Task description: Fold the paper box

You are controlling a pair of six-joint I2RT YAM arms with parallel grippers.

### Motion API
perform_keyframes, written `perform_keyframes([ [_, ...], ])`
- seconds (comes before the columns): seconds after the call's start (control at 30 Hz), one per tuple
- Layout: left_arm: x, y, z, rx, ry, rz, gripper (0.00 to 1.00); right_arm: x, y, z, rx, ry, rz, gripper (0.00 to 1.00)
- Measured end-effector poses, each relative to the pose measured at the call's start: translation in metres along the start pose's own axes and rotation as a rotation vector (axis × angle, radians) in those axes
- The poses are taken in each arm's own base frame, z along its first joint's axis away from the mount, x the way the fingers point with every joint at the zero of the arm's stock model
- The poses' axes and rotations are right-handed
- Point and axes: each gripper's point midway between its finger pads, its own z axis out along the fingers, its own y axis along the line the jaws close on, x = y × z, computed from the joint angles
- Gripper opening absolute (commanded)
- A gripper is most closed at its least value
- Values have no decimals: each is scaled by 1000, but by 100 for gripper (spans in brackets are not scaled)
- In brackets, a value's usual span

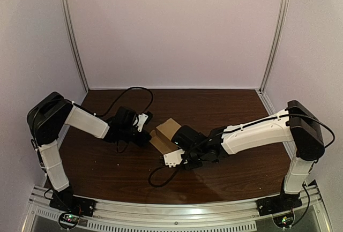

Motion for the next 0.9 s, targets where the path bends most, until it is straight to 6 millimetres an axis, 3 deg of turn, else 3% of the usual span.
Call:
perform_keyframes([
  [0.13, 0, 0, 0, 1, 0, -1, 2, 0, -4, 1, 10, 2, 12, 45],
  [0.6, 1, -2, 0, 17, 7, 8, 1, 10, -15, 2, 46, 34, 5, 64],
  [0.9, 1, -4, 0, 22, 15, 16, 1, 34, -23, 4, 17, 68, 10, 67],
])
